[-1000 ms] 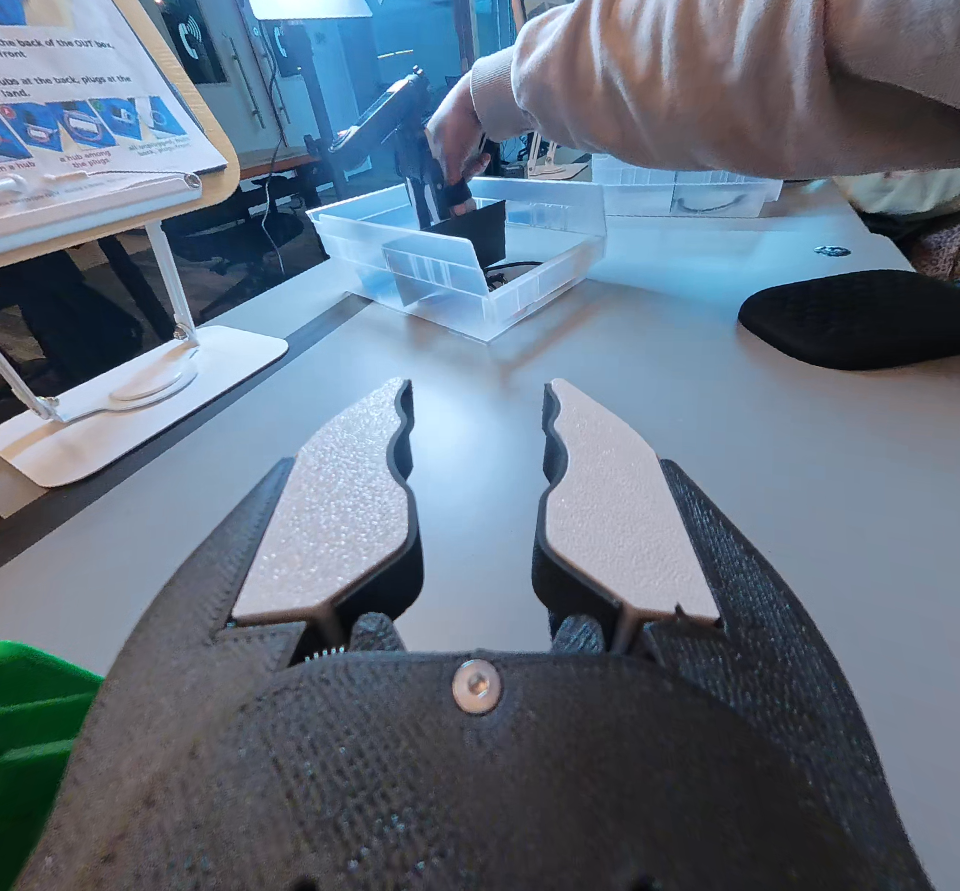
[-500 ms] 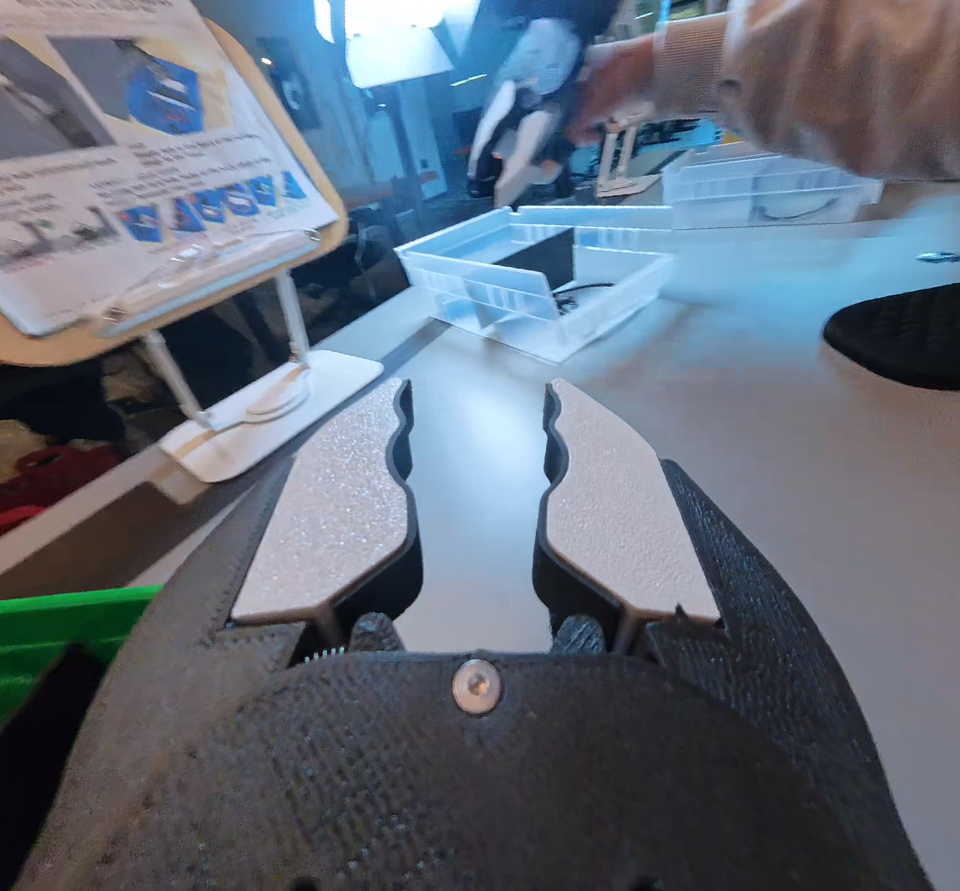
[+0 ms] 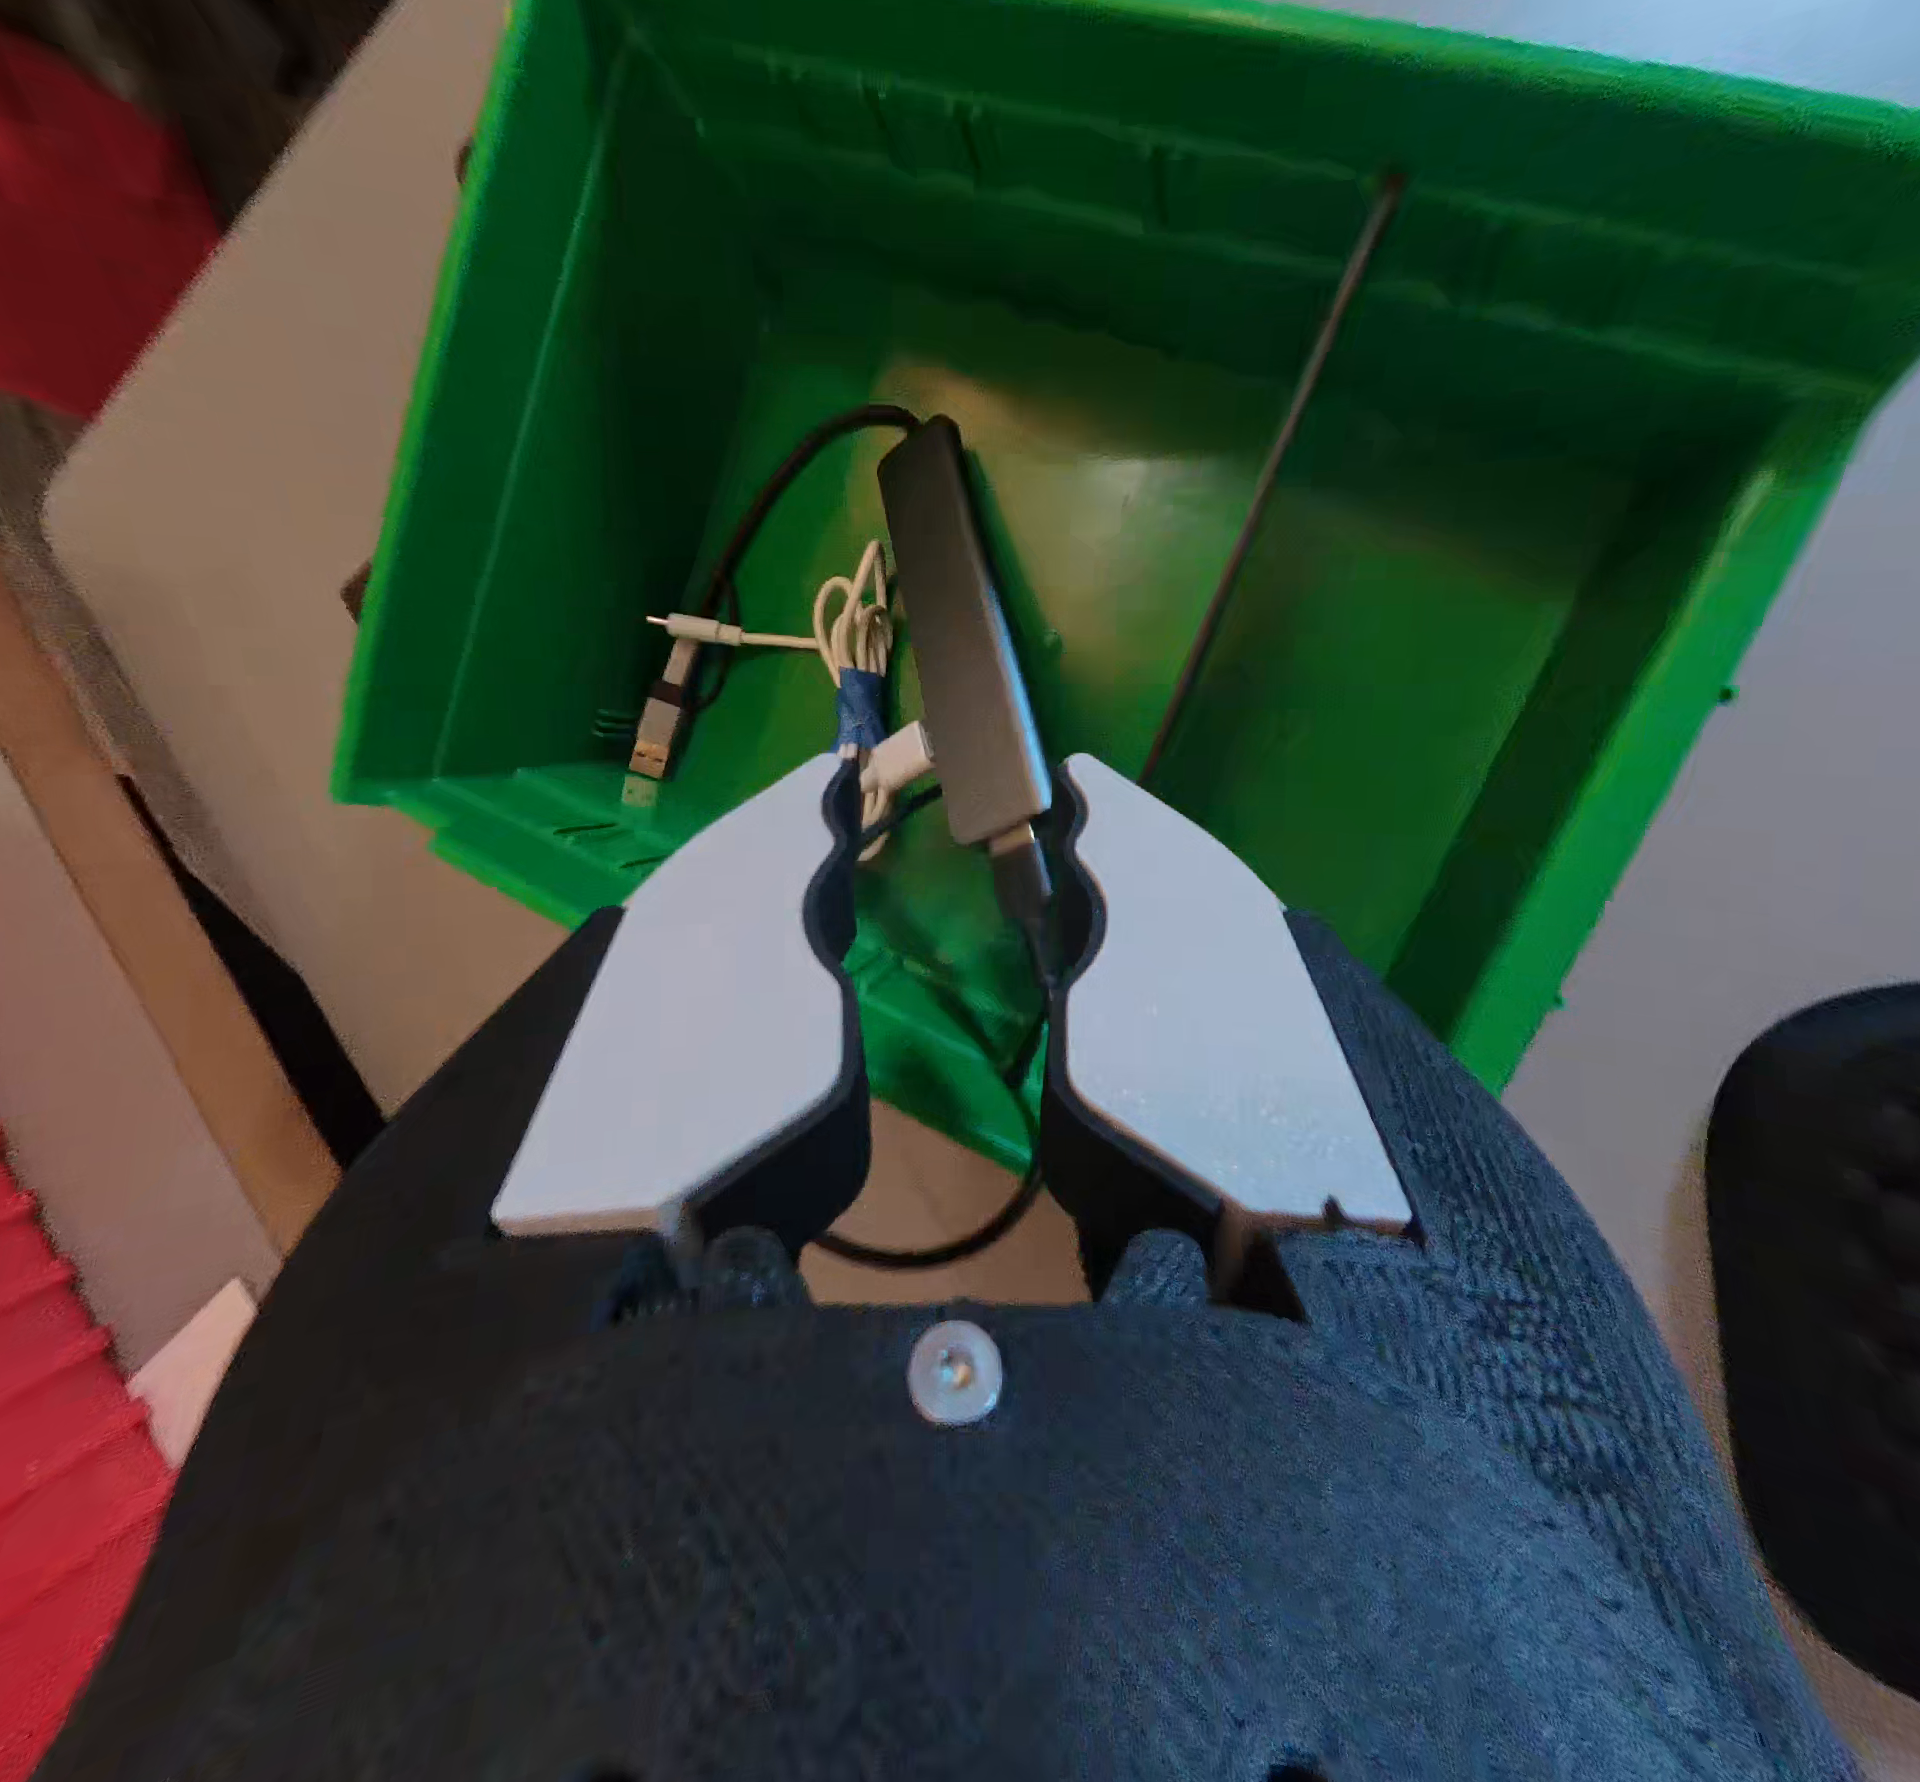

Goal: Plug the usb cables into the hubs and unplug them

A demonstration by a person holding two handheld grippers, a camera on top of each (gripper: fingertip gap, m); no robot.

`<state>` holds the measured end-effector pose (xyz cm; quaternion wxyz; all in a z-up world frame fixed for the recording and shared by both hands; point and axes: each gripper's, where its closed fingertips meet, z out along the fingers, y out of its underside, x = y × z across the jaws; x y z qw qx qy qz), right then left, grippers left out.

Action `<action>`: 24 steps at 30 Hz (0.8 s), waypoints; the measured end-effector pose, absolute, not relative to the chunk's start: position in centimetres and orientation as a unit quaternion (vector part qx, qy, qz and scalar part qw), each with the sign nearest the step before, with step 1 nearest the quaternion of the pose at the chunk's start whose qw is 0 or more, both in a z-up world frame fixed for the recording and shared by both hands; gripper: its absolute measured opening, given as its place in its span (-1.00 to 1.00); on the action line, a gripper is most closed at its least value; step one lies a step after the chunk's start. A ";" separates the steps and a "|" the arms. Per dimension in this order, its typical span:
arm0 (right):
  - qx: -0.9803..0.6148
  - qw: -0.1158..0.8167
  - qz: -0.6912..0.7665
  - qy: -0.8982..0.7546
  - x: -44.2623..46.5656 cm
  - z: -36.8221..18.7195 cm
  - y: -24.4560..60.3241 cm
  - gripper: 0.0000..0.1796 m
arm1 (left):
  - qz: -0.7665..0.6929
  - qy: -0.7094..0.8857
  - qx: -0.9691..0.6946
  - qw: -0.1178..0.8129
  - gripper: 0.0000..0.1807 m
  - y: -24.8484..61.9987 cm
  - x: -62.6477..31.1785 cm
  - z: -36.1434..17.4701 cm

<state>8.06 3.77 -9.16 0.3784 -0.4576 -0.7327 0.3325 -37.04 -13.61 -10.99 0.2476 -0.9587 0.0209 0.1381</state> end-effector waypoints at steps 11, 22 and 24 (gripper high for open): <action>-0.476 0.312 0.403 -0.716 7.9 -13.8 1.2 -0.70 | 0.001 -0.053 -0.998 0.038 -0.59 -11.5 -39.0 -19.9; -0.499 0.334 0.424 -0.678 8.3 -12.6 2.2 -0.74 | 0.083 0.035 -0.964 0.251 -0.63 -6.9 -37.9 -6.9; -0.486 0.344 0.425 -0.682 7.7 -11.8 1.6 -0.74 | 0.081 0.060 -0.938 0.332 -0.63 -6.0 -35.4 -3.1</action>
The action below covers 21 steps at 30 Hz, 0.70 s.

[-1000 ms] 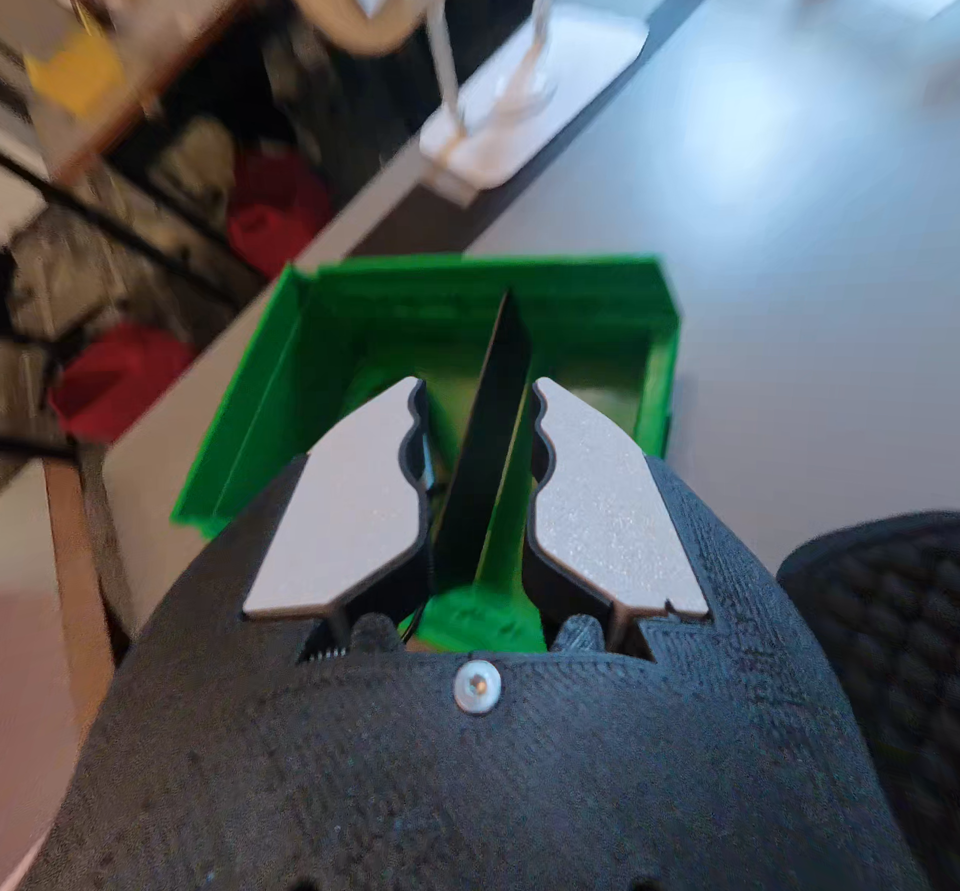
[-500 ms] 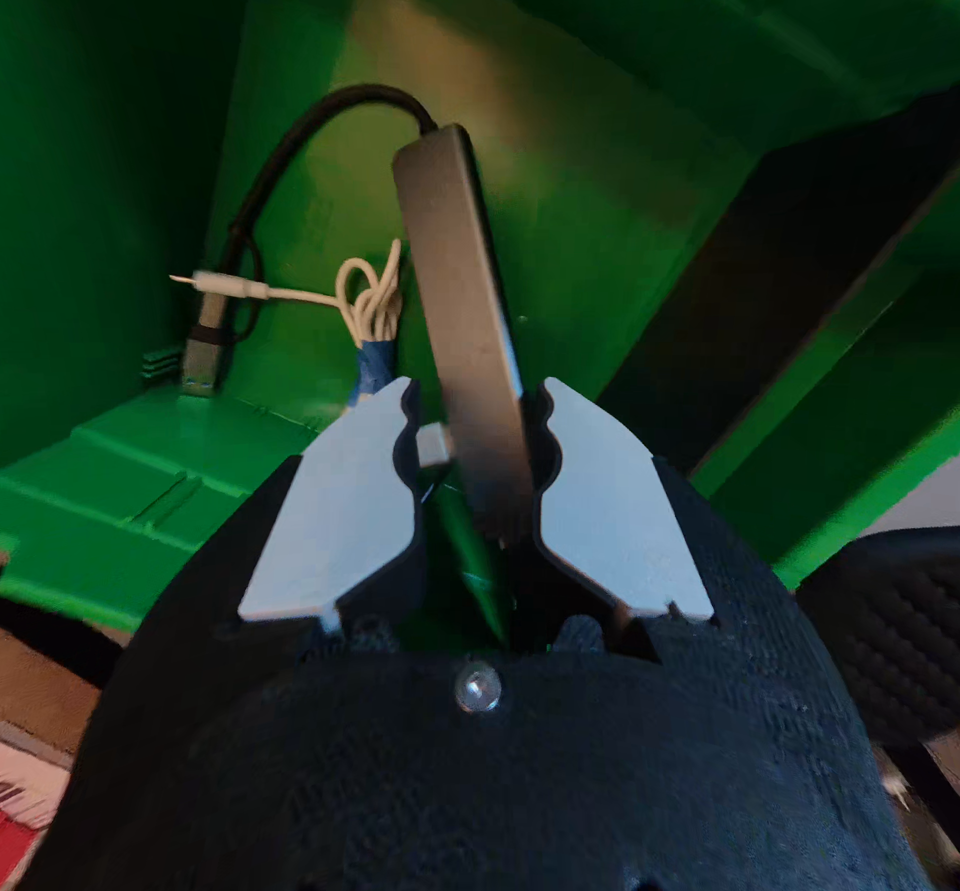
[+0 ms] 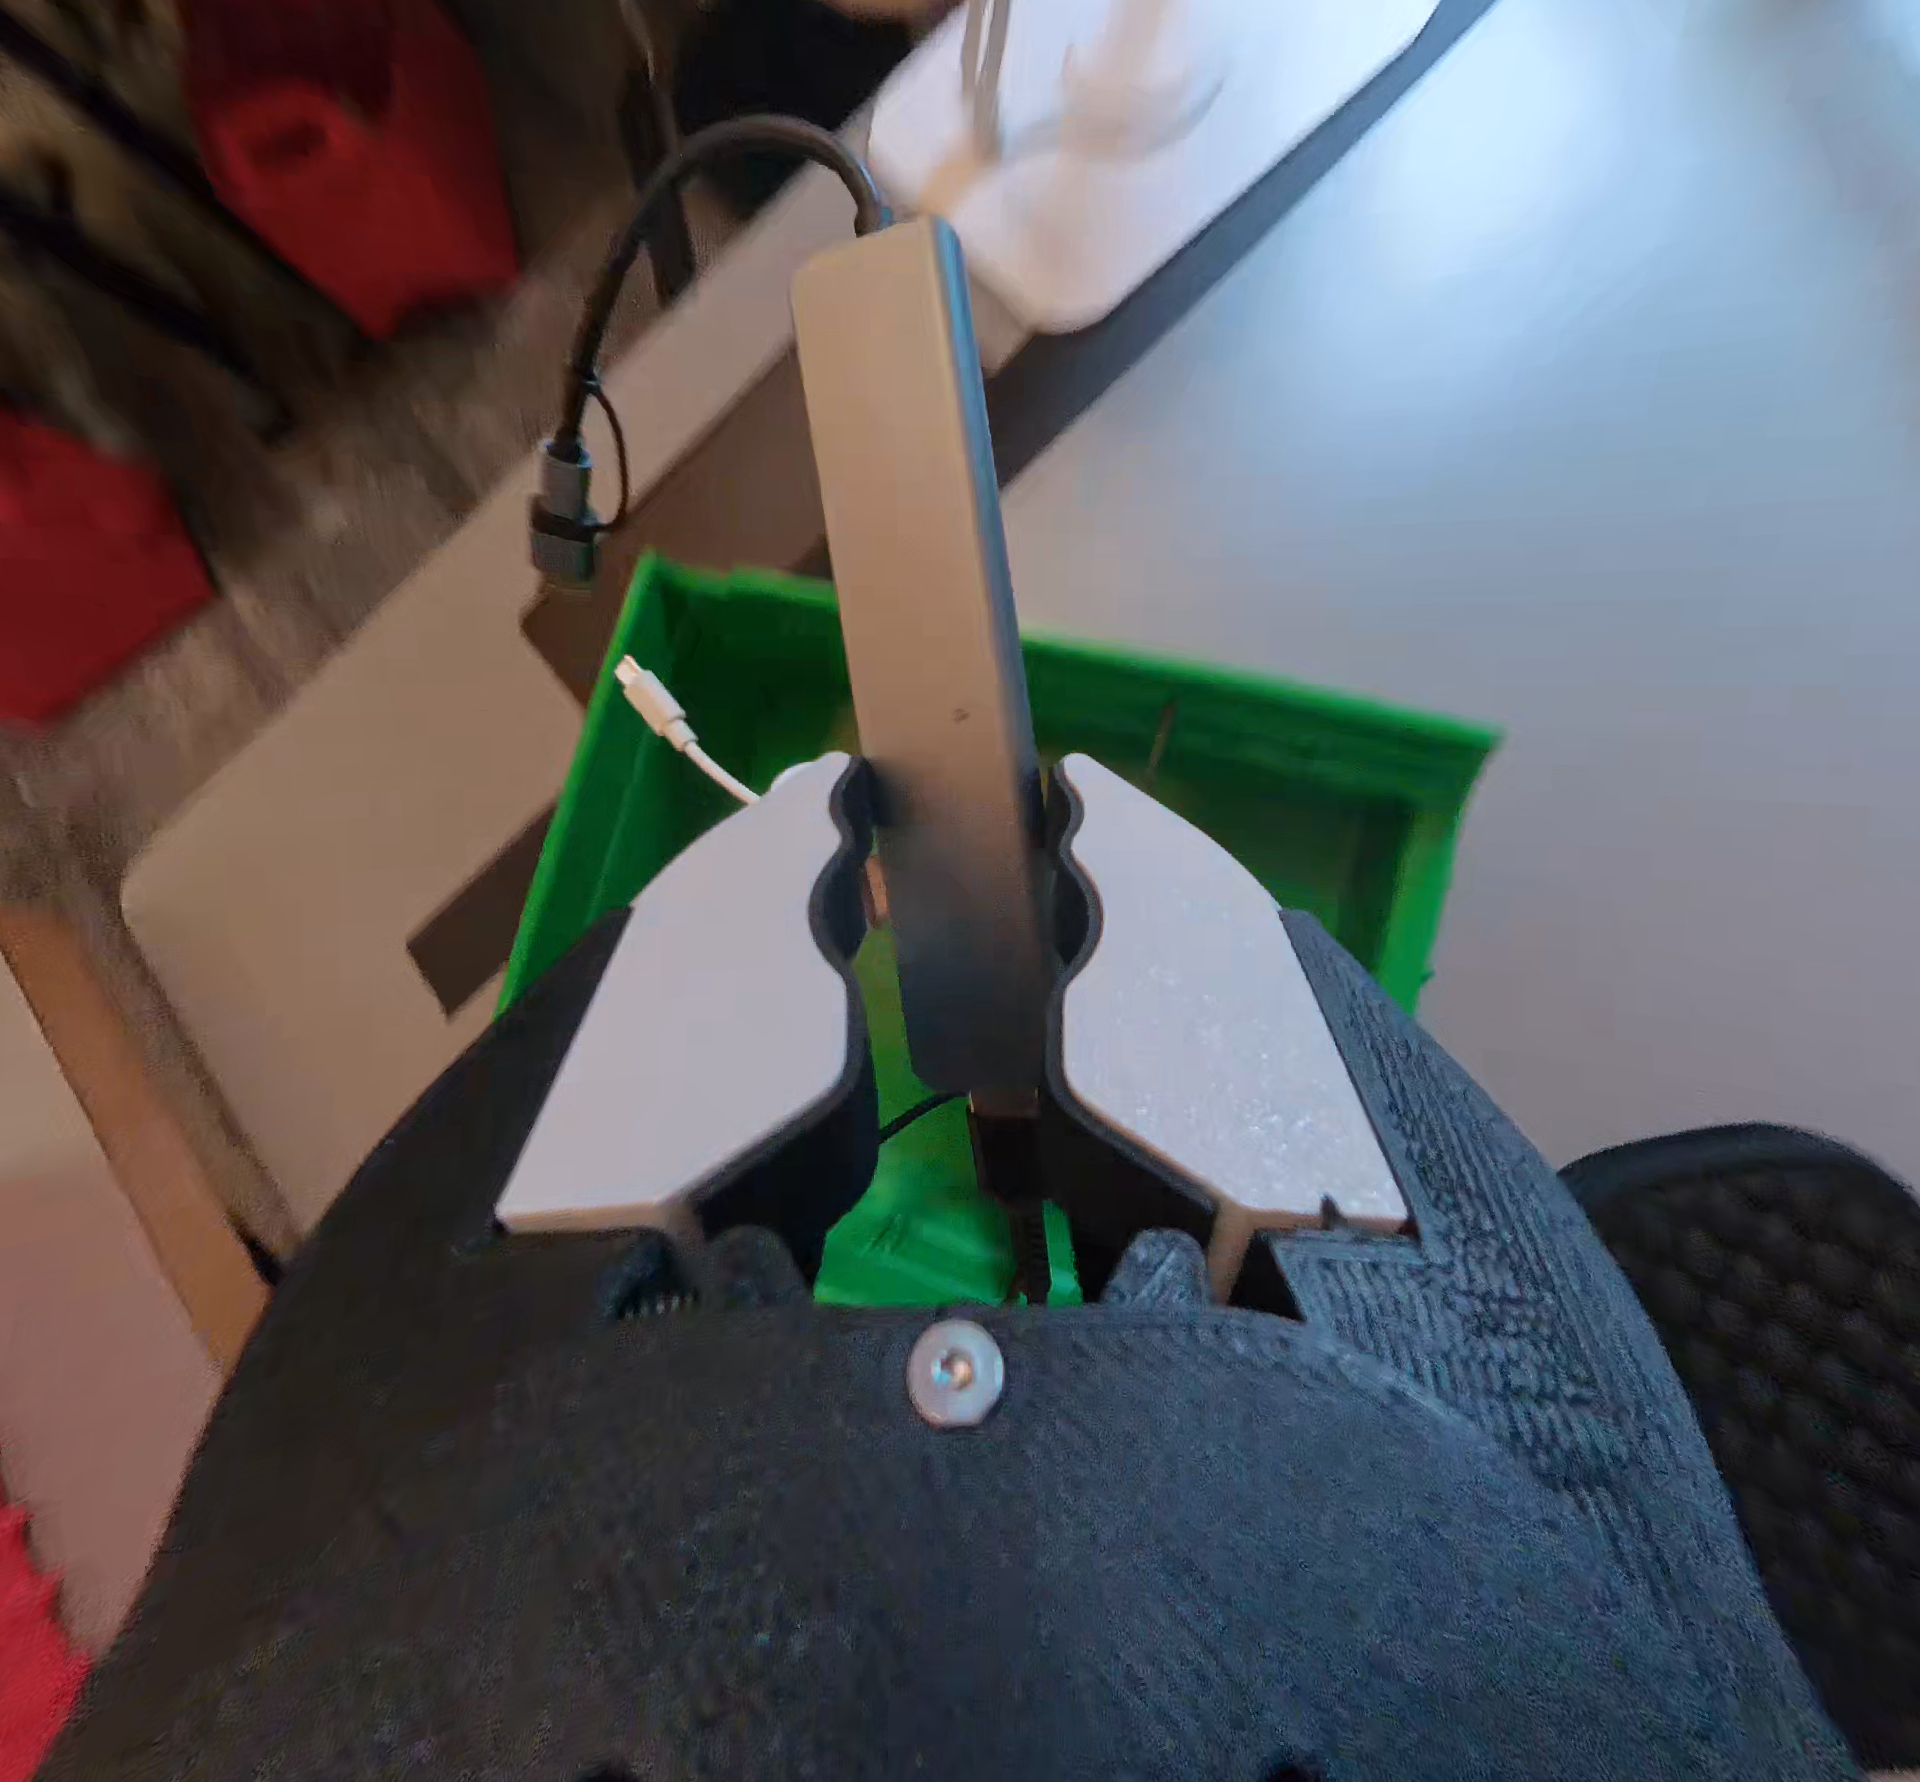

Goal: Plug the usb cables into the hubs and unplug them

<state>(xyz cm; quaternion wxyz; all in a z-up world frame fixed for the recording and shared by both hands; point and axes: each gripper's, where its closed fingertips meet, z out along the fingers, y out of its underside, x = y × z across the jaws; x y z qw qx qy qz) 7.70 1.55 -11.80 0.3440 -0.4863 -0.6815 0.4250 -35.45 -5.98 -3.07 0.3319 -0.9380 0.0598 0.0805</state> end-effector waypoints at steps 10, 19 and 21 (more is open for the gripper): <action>-0.394 0.457 0.436 -0.668 2.4 -6.1 -2.6 -0.74 | -0.113 0.229 -0.773 0.581 -0.64 -5.8 -15.1 5.1; -0.348 0.526 0.429 -0.646 2.5 -5.2 -2.0 -0.64 | -0.427 0.295 -0.592 0.616 -0.64 -7.4 1.2 -0.4; -0.328 0.513 0.446 -0.656 3.0 -5.7 -2.7 -0.64 | -0.484 0.270 -0.581 0.595 -0.64 -7.1 2.6 -1.7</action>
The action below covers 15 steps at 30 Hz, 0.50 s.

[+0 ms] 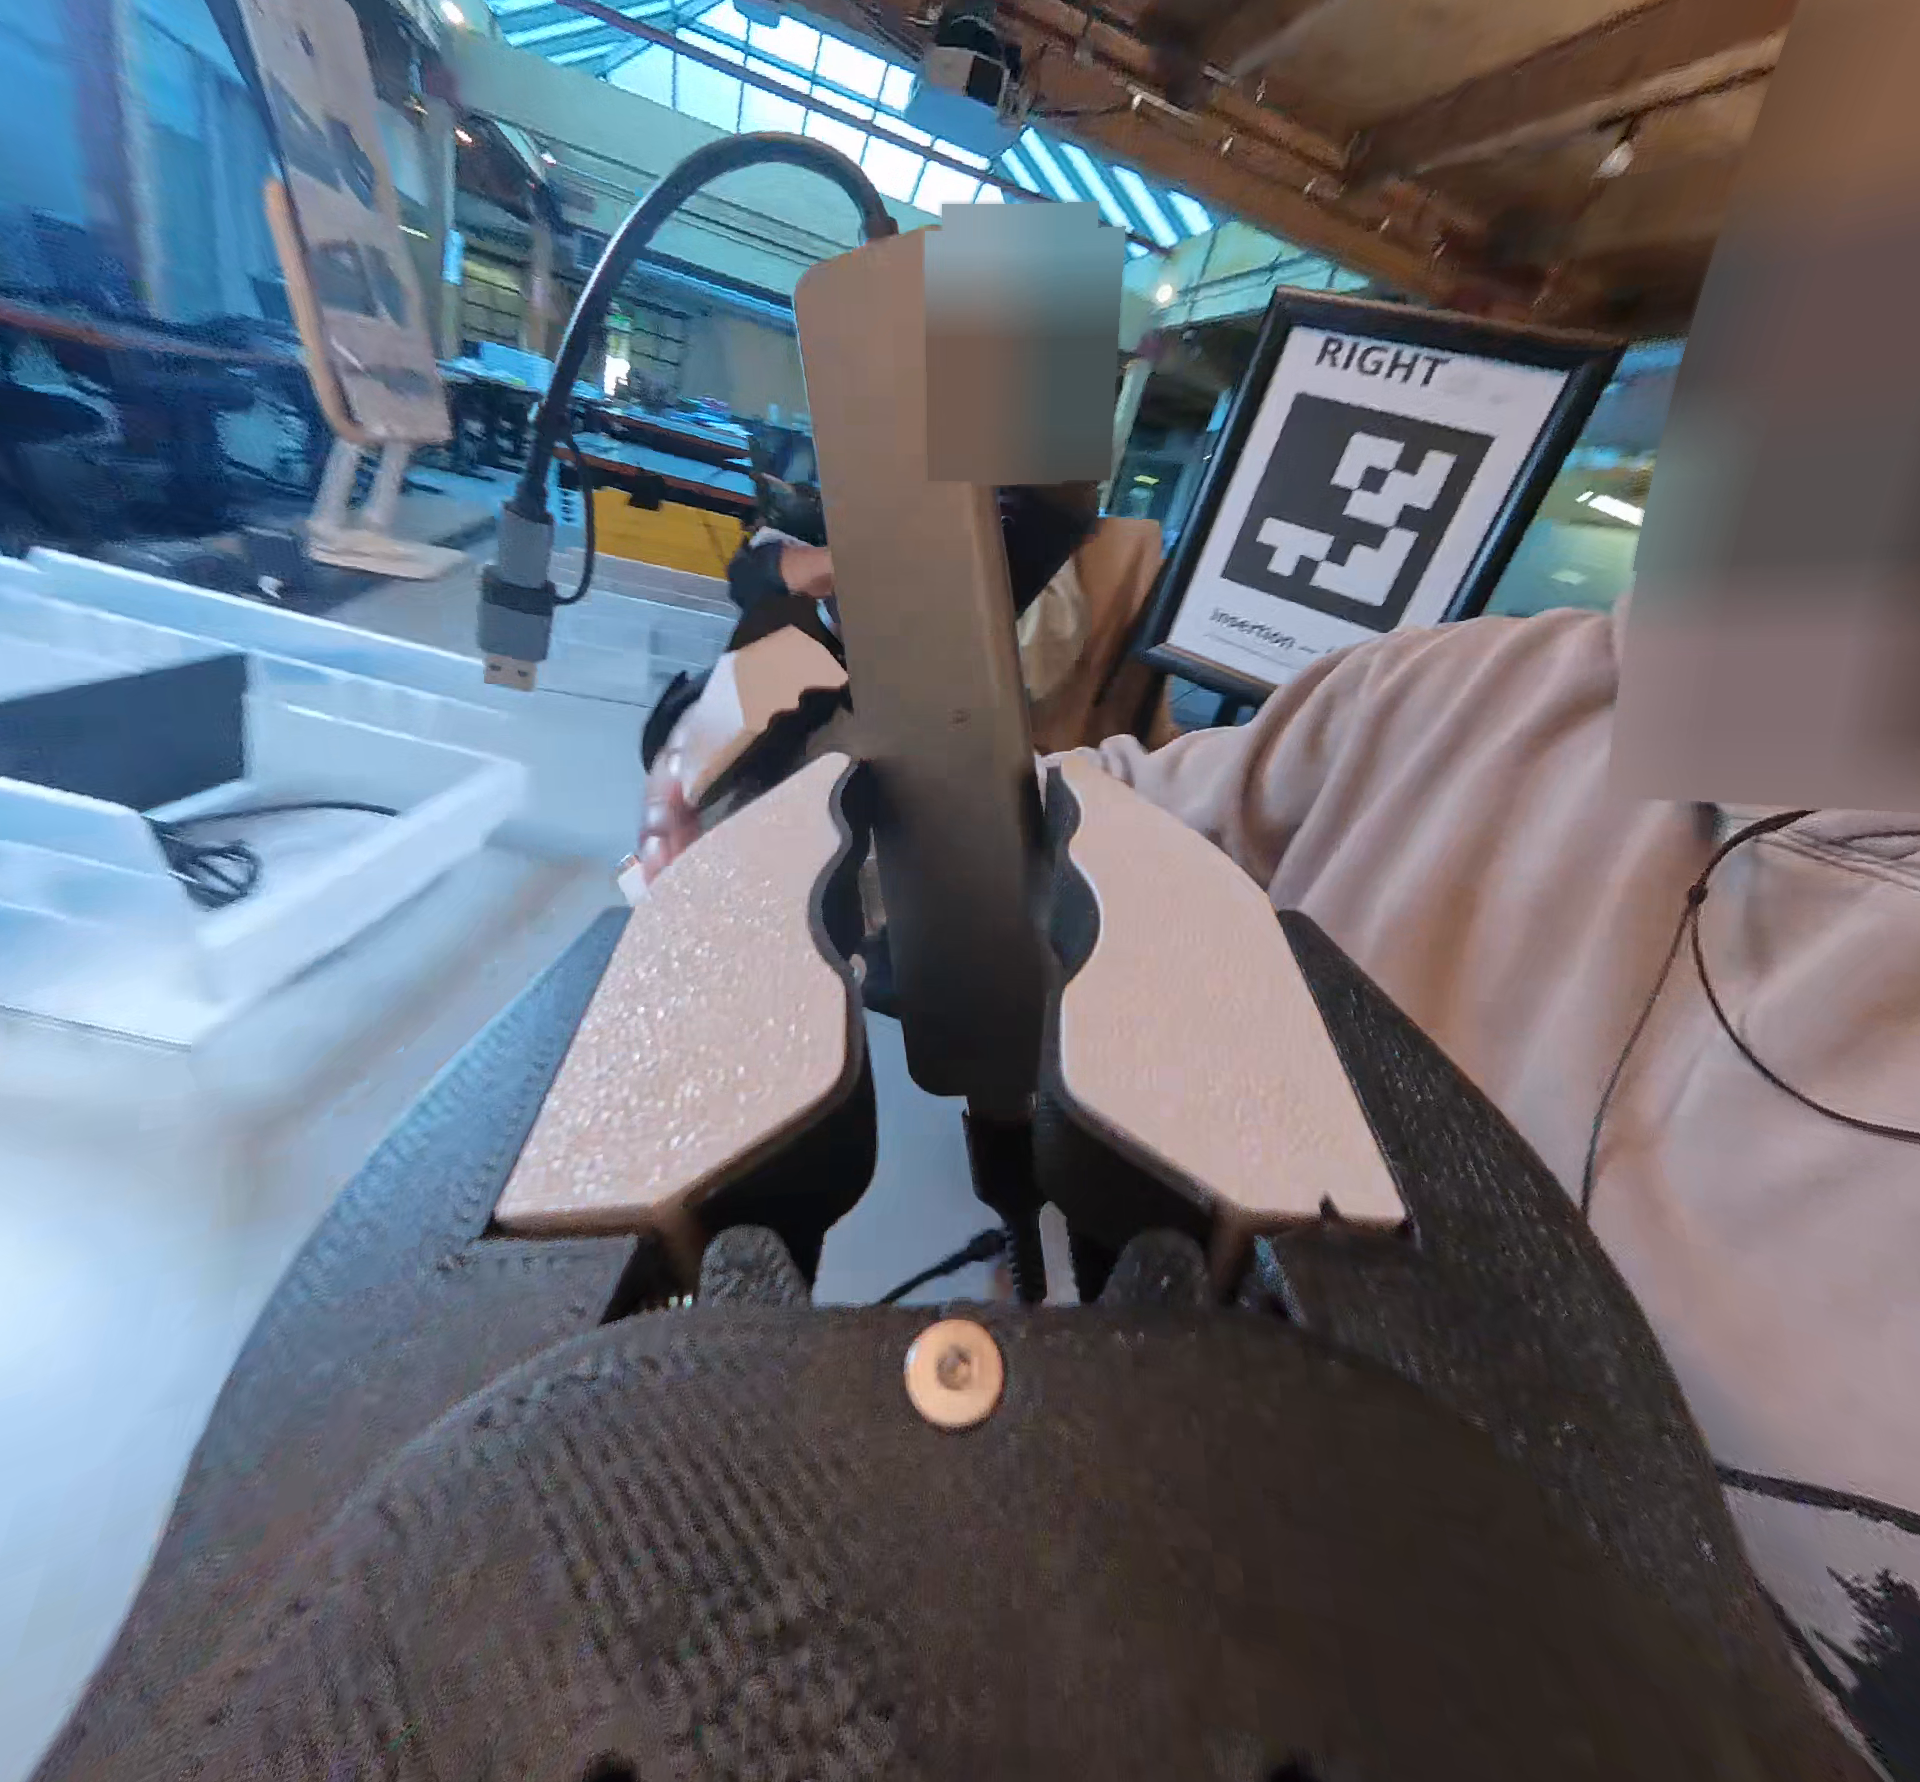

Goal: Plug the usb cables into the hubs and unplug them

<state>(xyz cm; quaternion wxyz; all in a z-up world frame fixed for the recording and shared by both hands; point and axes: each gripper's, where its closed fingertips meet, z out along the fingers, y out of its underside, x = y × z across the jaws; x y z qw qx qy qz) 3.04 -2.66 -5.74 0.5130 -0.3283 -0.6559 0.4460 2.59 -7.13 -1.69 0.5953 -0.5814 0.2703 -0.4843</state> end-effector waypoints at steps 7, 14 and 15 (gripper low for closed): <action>-0.264 0.480 0.406 -0.731 3.3 -9.2 -5.2 -0.63 | -0.539 0.295 -0.579 0.536 -0.64 -7.8 6.1 -5.3; -0.248 0.463 0.374 -0.764 3.5 -11.0 -6.0 -0.92 | -0.500 0.327 -0.598 0.534 -0.64 -7.8 6.6 -7.1; -0.261 0.459 0.362 -0.768 3.4 -11.4 -5.4 -0.93 | -0.479 0.324 -0.610 0.541 -0.65 -7.2 6.2 -7.5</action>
